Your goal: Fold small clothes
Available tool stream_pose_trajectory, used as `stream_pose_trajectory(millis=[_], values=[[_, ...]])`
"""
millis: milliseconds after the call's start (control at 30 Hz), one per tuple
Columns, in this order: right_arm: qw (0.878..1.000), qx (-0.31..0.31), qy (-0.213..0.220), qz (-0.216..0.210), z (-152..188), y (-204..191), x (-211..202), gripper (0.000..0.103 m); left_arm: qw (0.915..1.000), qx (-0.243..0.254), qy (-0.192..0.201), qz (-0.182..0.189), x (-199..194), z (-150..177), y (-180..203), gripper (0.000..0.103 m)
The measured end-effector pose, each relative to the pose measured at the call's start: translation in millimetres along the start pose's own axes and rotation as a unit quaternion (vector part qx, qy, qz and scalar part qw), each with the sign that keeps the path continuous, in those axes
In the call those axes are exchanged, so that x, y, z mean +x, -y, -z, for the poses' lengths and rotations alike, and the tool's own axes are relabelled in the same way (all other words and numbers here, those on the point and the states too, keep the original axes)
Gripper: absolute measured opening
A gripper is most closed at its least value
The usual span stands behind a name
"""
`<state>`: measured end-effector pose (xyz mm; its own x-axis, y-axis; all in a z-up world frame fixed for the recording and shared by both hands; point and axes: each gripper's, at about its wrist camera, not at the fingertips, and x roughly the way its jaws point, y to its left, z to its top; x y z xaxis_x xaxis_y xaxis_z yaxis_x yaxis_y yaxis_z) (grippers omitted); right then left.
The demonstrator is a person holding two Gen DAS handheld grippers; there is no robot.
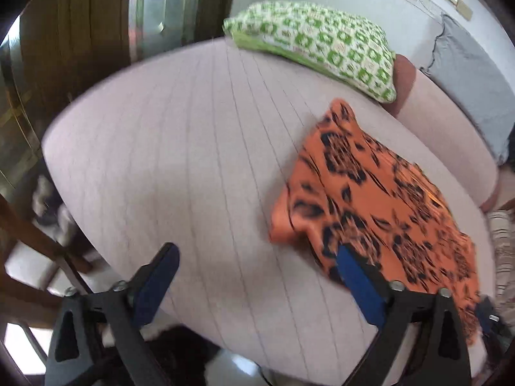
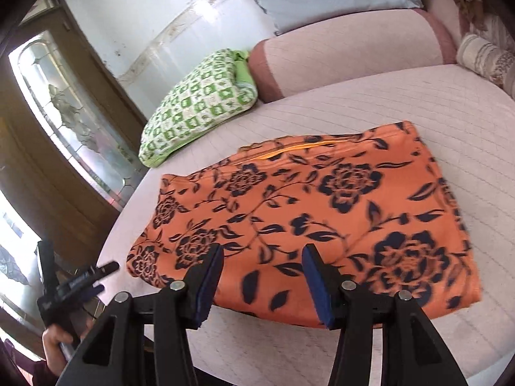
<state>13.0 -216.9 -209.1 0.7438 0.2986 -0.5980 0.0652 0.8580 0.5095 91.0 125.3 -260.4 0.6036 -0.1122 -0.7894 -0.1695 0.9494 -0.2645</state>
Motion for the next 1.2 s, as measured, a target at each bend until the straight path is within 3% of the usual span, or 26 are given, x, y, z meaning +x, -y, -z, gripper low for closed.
stream_pose_trajectory(millis=[67, 167, 300, 400, 467, 600, 733, 800, 967, 1067, 1200], values=[[1.000, -0.017, -0.013, 0.001, 0, -10, 7, 0.029, 0.9995, -0.012, -0.024, 0.017, 4, 4, -4, 0.057], [0.999, -0.034, -0.019, -0.002, 3, -29, 22, 0.029, 0.9960, -0.047, -0.060, 0.047, 18, 9, -9, 0.039], [1.000, -0.019, -0.023, -0.008, 1, -34, 43, 0.029, 0.9947, -0.076, -0.045, 0.052, 27, 6, -8, 0.040], [0.999, 0.000, -0.041, -0.010, 1, -31, 63, 0.029, 0.9930, -0.096, -0.040, 0.056, 32, -1, -5, 0.055], [0.997, 0.004, -0.075, -0.002, 5, -29, 84, 0.029, 0.9923, -0.106, -0.033, 0.055, 37, -5, 0, 0.066], [0.997, -0.004, -0.077, 0.007, 6, -31, 91, 0.028, 0.9915, -0.105, -0.020, 0.074, 35, -16, 10, 0.064], [0.997, 0.009, -0.081, -0.007, 5, -25, 93, 0.027, 0.9935, -0.069, 0.049, 0.076, 9, -21, 19, 0.060], [0.997, 0.009, -0.082, -0.012, 6, -23, 93, 0.027, 0.9932, -0.067, 0.062, 0.073, 4, -16, 17, 0.061], [0.997, 0.005, -0.080, -0.014, 7, -23, 92, 0.028, 0.9904, -0.080, 0.003, 0.113, 18, -1, 20, 0.080], [0.996, 0.008, -0.081, -0.019, 7, -22, 91, 0.028, 0.9894, -0.095, -0.008, 0.110, 22, 1, 18, 0.084], [0.996, 0.015, -0.083, -0.031, 7, -18, 88, 0.028, 0.9803, -0.144, -0.041, 0.129, 44, -2, 13, 0.084]])
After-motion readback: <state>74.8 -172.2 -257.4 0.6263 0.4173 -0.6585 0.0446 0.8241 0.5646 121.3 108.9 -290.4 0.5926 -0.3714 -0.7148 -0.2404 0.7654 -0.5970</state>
